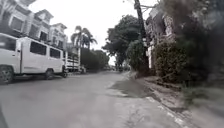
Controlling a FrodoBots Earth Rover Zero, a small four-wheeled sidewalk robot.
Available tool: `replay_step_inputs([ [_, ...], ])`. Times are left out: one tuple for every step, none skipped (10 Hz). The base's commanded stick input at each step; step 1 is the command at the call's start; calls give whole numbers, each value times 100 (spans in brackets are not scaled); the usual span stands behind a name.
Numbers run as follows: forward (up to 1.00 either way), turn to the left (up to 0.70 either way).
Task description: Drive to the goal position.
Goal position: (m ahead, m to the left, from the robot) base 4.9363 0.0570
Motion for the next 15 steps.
replay_step_inputs([
  [50, 0],
  [50, 0],
  [50, 0],
  [50, 0],
  [50, 0],
  [50, 0],
  [50, 0],
  [50, 0],
  [50, 0],
  [50, 0],
  [50, 0],
  [50, 0],
  [50, 0],
  [50, 0],
  [50, 0],
])
